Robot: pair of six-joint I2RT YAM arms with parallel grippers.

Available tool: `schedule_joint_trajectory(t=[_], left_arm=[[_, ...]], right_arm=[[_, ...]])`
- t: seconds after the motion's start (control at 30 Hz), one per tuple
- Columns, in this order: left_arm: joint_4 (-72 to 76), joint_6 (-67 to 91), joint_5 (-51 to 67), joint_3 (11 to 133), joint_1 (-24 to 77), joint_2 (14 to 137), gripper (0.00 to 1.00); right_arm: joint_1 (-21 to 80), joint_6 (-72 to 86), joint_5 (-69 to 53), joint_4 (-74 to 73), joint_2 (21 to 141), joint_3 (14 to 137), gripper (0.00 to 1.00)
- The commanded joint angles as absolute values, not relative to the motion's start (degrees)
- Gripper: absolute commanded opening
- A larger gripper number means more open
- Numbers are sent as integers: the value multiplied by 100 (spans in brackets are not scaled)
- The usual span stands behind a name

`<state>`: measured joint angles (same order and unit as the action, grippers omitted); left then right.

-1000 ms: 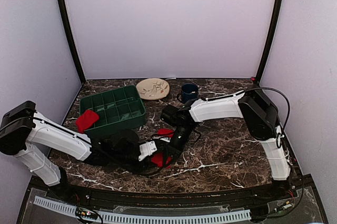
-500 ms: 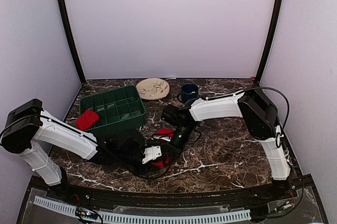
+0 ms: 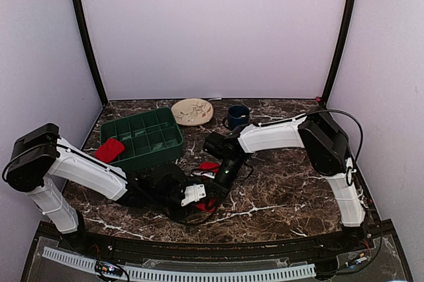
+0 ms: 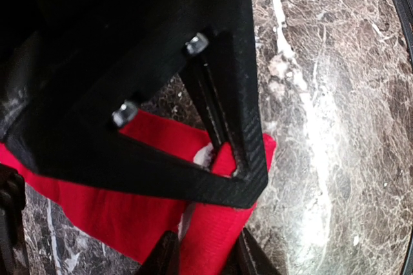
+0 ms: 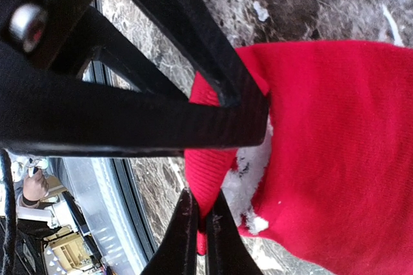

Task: Roll the socks
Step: Roll the sock at the center of the board.

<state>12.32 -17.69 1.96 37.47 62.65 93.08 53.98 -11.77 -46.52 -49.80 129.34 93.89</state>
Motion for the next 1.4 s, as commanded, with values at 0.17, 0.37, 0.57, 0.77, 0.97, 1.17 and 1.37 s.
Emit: schedule_joint_trajectory(t=[0.17, 0.37, 0.57, 0.77, 0.97, 1.17, 1.37], left_arm=[[1120, -1949, 126, 3788, 6302, 9177, 31], [908, -1977, 288, 3962, 6302, 9366, 4], [545, -1817, 244, 4153, 6301, 9586, 0], [361, -1677, 294, 4194, 6298, 9572, 0], [24, -1457, 324, 4313, 6302, 9555, 0], [-177, -1282, 435, 4402, 6297, 9554, 0], [-173, -1080, 512, 4427, 6276, 9501, 0]], right_arm=[[5361, -1247, -4636, -5145, 13101, 9516, 4], [5366, -1239, -4558, -5177, 13118, 9578, 4], [5364, -1222, -4528, -5164, 13109, 9607, 9], [5338, -1163, -4472, -5080, 13042, 9539, 17], [5119, -762, -4474, -4479, 12651, 9079, 27], [4905, -328, -4478, -3780, 12268, 8597, 34], [4810, -52, -4509, -3322, 12079, 8267, 36]])
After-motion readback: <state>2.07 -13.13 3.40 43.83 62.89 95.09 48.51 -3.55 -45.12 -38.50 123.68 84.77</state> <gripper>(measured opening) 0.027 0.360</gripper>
